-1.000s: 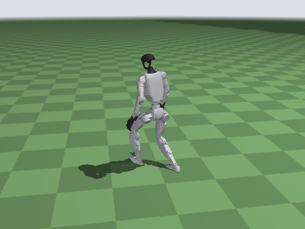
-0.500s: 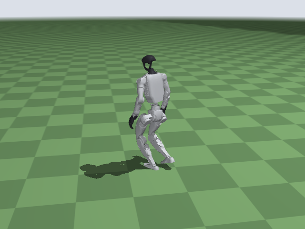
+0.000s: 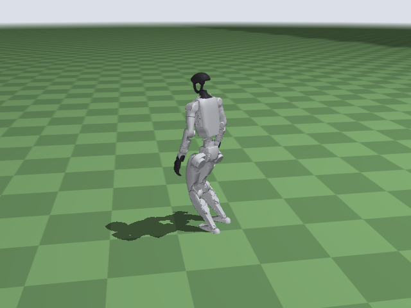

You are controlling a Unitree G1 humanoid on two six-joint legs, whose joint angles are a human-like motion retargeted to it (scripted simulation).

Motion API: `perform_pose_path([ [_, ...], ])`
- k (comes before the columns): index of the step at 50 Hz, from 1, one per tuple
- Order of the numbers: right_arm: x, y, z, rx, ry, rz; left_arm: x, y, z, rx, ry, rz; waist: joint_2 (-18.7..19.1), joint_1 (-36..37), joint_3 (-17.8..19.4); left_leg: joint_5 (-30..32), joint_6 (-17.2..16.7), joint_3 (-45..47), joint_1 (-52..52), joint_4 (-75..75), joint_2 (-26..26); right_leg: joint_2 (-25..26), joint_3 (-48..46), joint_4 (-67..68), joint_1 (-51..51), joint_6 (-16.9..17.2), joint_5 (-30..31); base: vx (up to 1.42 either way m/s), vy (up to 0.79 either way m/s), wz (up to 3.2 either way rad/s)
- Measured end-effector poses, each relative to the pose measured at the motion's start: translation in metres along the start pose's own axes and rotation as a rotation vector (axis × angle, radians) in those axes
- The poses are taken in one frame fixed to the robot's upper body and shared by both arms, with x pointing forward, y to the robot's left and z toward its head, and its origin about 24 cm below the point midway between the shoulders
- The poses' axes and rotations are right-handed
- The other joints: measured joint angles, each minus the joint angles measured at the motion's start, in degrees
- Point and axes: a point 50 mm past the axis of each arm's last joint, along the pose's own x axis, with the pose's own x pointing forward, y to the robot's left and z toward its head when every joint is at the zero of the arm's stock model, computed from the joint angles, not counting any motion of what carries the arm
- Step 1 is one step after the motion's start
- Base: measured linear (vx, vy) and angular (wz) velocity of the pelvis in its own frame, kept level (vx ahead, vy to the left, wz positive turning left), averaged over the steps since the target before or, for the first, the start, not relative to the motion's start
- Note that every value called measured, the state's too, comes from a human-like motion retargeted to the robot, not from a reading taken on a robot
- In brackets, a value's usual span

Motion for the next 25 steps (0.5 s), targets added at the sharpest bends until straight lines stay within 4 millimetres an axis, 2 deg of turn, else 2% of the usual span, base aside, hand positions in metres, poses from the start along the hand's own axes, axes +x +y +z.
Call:
perform_pose_path([
  [5, -0.001, -0.004, -0.008, 0.009, 0.039, -0.008, 0.002, 0.007, 0.007, -0.006, -0.01, 0.001, 1.1, 0.9, 0.0, -0.3, -1.0, -0.8, 4.9, -3.3, 2.7, 1.4, -2.1, -6.6, 5.9, -0.4, 0.2, 0.11, -0.1, -0.14],
  [7, -0.002, -0.003, -0.014, 0.019, 0.059, -0.008, 0.002, 0.005, 0.008, -0.009, -0.017, -0.006, 0.9, 0.7, 0.6, -0.8, -1.4, -0.2, 5.1, -0.9, 3.0, 1.5, -2.4, -5.2, 6.7, -0.5, -0.3, 0.07, -0.09, -0.12],
  [13, -0.004, -0.008, -0.021, 0.058, 0.079, -0.023, 0.005, 0.006, 0.025, -0.017, -0.085, -0.012, 2.2, 0.9, 1.8, -1.8, -2.4, 0.0, 8.7, -0.2, 5.6, 3.3, -3.5, -8.1, 11.7, -0.9, -0.4, 0.08, -0.08, -0.1],
  [18, -0.004, -0.015, -0.019, 0.076, 0.067, -0.044, 0.005, 0.01, 0.045, -0.024, -0.17, -0.005, 3.6, 1.0, 2.5, -2.6, -2.8, 0.0, 10.9, -0.4, 7.7, 5.0, -4.2, -11.9, 15.3, -1.3, 0.0, 0.06, -0.06, -0.09],
  [20, -0.005, -0.015, -0.02, 0.078, 0.067, -0.045, 0.005, 0.008, 0.047, -0.029, -0.188, -0.008, 3.7, 1.0, 3.5, -3.3, -2.9, 0.4, 10.8, 2.3, 8.2, 5.4, -4.4, -9.9, 15.5, -1.4, -0.5, 0.02, -0.03, -0.04],
  [25, -0.003, -0.023, -0.01, 0.077, 0.029, -0.067, 0.003, 0.012, 0.057, -0.045, -0.24, 0.015, 4.5, 1.0, 3.5, -3.6, -2.8, 0.5, 10.7, 2.2, 9.4, 6.3, -4.5, -13.0, 16.8, -1.5, 0.0, 0.0, 0.0, 0.0],
])
